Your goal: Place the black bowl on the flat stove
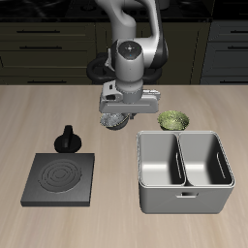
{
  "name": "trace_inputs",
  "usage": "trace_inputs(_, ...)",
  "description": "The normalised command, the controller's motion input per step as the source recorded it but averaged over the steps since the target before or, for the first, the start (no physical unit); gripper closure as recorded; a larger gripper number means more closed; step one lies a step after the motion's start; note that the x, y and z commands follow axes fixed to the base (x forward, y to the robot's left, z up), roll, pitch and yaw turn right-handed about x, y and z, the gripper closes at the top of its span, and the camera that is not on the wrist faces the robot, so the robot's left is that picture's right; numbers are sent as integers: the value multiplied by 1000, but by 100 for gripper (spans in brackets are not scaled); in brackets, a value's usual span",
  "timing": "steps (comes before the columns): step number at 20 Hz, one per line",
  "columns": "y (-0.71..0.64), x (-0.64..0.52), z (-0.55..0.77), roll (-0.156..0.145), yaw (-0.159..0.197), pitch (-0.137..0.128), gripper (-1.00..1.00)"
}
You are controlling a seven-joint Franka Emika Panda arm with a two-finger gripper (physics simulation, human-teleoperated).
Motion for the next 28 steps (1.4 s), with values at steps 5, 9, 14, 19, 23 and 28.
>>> trace_inputs(5,-185,-14,371,-33,26,-59,100)
trace_inputs(9,-54,-19,298,-3,16,-33,100)
trace_inputs(14,-72,10,351,-5,21,-48,100)
trace_inputs(19,-53,-13,376,3,1,-40,100)
trace_inputs(23,-75,-97,614,9,-13,-87,100)
trace_inputs(28,-53,-153,570,7,-27,-83,100)
